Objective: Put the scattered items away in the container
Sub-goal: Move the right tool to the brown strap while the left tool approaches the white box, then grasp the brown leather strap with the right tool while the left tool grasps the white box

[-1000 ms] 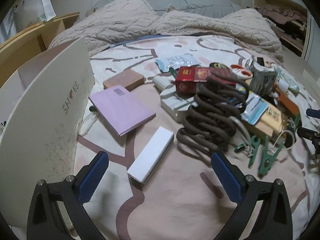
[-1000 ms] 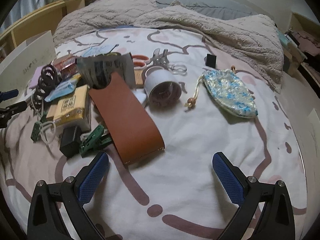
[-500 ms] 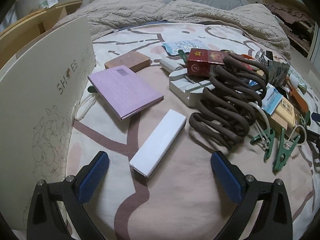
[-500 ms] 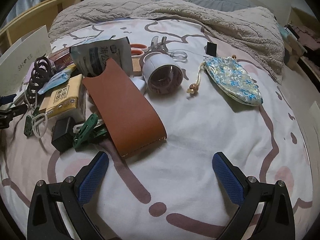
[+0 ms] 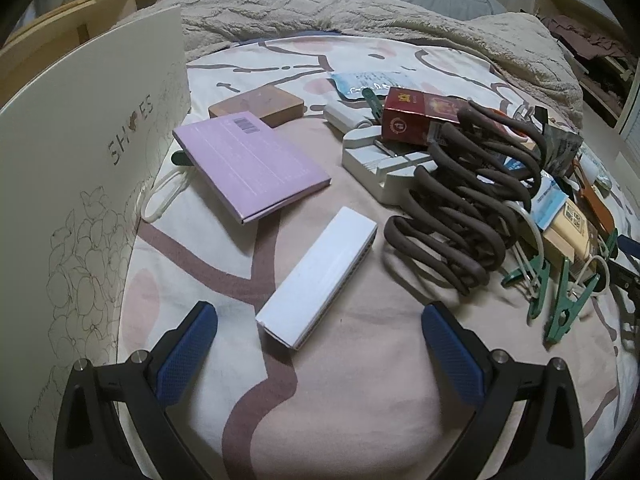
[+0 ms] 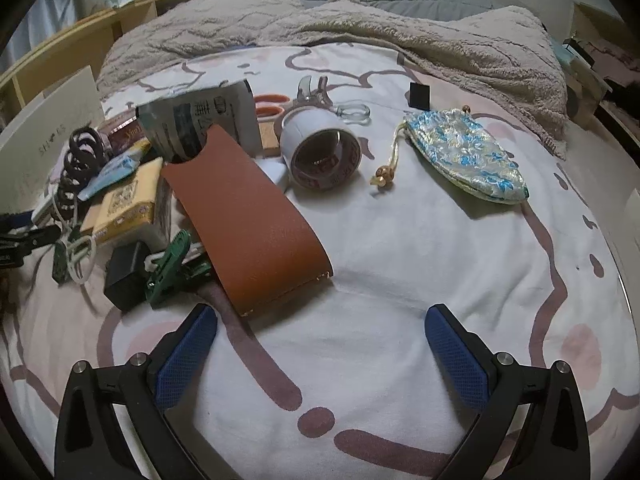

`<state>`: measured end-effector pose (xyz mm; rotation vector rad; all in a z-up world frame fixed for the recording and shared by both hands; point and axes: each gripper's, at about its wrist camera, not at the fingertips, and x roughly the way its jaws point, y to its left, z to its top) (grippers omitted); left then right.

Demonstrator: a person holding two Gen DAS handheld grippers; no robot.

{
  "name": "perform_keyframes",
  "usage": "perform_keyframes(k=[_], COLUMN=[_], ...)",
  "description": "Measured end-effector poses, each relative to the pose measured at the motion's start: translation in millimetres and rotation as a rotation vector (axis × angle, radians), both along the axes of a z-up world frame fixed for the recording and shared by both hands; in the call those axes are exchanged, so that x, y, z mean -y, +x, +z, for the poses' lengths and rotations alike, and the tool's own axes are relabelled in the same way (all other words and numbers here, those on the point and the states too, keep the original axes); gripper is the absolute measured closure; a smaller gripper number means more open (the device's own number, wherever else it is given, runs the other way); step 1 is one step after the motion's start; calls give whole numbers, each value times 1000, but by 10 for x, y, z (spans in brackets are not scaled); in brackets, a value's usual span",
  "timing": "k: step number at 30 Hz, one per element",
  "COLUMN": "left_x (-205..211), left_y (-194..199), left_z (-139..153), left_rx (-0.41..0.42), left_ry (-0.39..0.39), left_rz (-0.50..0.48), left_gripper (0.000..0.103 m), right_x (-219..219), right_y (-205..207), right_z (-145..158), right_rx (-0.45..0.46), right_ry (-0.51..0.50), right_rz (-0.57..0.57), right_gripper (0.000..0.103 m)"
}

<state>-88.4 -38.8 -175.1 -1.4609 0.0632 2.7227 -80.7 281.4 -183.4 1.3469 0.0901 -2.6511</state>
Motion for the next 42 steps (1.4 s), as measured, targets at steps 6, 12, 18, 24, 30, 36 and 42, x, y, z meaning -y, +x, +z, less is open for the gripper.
perform_keyframes(k=[6, 12, 18, 24, 30, 36, 42], left_x=[86, 94, 11, -24, -13, -50, -64], left_y=[-26, -28, -15, 27, 57, 160, 338], left_z=[57, 109, 112, 123, 135, 145, 176], left_rx=[-28, -48, -49, -35, -27, -17, -4], left_ry=[30, 55, 49, 43, 79, 94, 128], left_rz=[7, -7, -52, -62, -53, -69, -71], left_gripper=[2, 16, 37, 67, 83, 84, 84], right_x=[-18, 91, 229, 163, 183, 176, 89], right_y=[-23, -56, -85, -59, 69, 201, 397], right_z=[86, 155, 189, 194, 231, 223, 236], right_rx=[-40, -61, -85, -84, -66, -38, -29], right_ry=[-31, -28, 6, -20, -25, -30, -61], right_rz=[23, 87, 154, 135, 129, 92, 40], right_gripper=[19, 21, 40, 48, 50, 53, 55])
